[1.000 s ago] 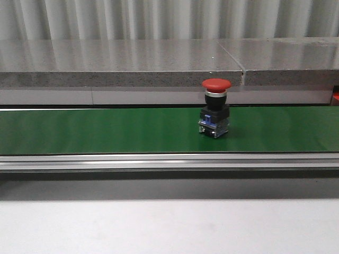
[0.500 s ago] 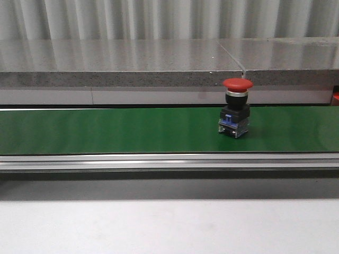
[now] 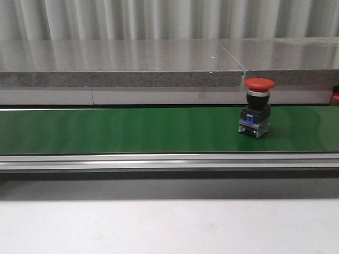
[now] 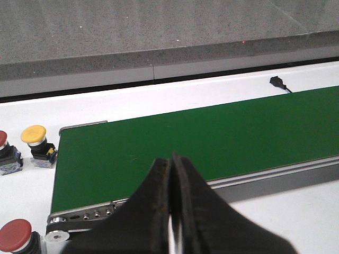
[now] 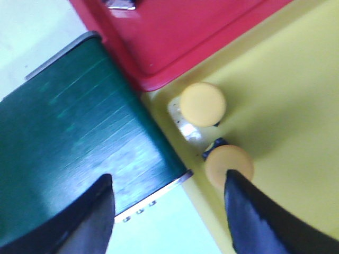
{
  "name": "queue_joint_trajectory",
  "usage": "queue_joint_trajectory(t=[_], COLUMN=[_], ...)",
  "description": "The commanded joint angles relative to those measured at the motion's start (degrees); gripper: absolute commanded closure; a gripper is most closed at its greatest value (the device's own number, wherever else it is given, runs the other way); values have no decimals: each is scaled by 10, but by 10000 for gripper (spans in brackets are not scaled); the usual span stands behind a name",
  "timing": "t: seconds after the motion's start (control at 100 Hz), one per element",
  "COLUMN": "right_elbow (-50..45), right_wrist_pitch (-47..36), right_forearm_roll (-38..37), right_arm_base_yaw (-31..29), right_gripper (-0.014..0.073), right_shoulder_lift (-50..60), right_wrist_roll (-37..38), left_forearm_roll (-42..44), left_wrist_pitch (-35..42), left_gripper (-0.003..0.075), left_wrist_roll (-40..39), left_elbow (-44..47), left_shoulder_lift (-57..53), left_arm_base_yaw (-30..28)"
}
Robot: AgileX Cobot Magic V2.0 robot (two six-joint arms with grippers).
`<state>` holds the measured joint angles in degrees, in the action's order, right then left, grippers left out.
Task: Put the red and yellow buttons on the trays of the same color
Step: 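Lower the right gripper onto the arriving red button and grasp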
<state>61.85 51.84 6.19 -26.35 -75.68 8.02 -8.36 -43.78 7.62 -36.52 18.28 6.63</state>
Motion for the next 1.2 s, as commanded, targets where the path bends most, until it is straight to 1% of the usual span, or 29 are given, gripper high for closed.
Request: queue_joint_trajectory(t=[0.0, 0.3, 0.49, 0.82, 0.93, 1.0, 1.1, 1.15, 1.19], right_elbow=[13, 15, 27, 65, 77, 82, 85, 89, 91], right_wrist_pitch=[0, 46, 98, 102, 98, 93, 87, 87, 84], right_forearm_roll=[0, 0, 0, 6, 6, 6, 6, 6, 6], right_arm_base_yaw=[32, 148, 203, 282, 297, 301, 305, 308, 309], right_gripper=[138, 138, 138, 138, 131, 88, -13, -34, -31], right_shoulder_lift=[23, 18, -12, -67, -88, -99, -107, -110, -112], right_wrist_roll=[-10, -31, -86, -177, -196, -196, -197, -198, -201], left_forearm_roll=[-6, -6, -6, -6, -6, -6, -6, -6, -6], left_wrist_pitch=[46, 46, 46, 46, 46, 46, 46, 46, 46], left_gripper=[741, 741, 741, 741, 741, 741, 741, 741, 741], left_wrist_roll=[-1, -1, -1, -1, -1, -1, -1, -1, -1], left_elbow=[-14, -14, -14, -14, -14, -14, -14, -14, -14], left_shoulder_lift=[6, 6, 6, 6, 6, 6, 6, 6, 6], left_arm_base_yaw=[4, 4, 4, 4, 4, 4, 4, 4, 4])
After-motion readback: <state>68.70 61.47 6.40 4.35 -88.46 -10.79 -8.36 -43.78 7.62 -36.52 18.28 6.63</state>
